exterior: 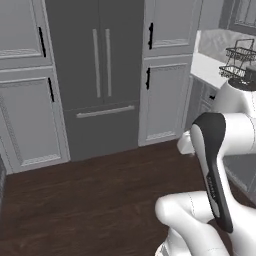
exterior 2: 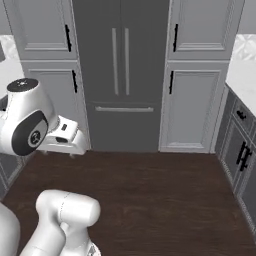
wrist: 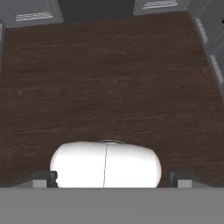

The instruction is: Navigate to the fridge.

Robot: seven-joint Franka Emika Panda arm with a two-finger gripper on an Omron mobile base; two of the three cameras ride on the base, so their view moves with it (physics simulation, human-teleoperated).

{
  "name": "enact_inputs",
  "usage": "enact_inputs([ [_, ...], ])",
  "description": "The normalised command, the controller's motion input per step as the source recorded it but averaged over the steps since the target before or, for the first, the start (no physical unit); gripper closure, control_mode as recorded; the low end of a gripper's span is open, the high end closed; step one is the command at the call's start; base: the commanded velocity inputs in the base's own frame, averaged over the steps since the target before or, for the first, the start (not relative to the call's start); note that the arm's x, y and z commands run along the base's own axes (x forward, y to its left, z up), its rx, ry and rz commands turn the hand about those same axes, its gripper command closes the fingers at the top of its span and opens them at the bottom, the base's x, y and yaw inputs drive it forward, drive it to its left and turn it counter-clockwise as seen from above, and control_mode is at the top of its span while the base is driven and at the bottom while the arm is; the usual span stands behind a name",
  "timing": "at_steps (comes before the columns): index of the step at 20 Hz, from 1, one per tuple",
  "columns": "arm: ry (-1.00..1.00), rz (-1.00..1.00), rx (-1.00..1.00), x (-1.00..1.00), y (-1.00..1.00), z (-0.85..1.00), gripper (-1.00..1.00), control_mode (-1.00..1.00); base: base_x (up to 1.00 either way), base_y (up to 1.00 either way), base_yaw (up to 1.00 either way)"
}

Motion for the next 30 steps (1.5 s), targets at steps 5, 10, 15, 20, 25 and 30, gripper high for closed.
enact_inputs([
  [5, 0.0, 0.0, 0.0, 0.0, 0.0, 0.0, -1.0, 1.0, 1.0, 0.07, 0.42],
  [10, 0.0, 0.0, 0.0, 0.0, 0.0, 0.0, -1.0, 1.0, 1.0, -0.06, 0.27],
  [15, 0.0, 0.0, 0.0, 0.0, 0.0, 0.0, -1.0, 1.0, 1.0, -0.37, 0.02],
  [20, 0.0, 0.0, 0.0, 0.0, 0.0, 0.0, -1.0, 1.0, 1.0, -0.13, 0.0],
  [25, 0.0, 0.0, 0.0, 0.0, 0.0, 0.0, -1.0, 1.0, 1.0, -0.27, 0.0],
  [30, 0.0, 0.0, 0.0, 0.0, 0.0, 0.0, -1.0, 1.0, 1.0, -0.44, -0.11],
])
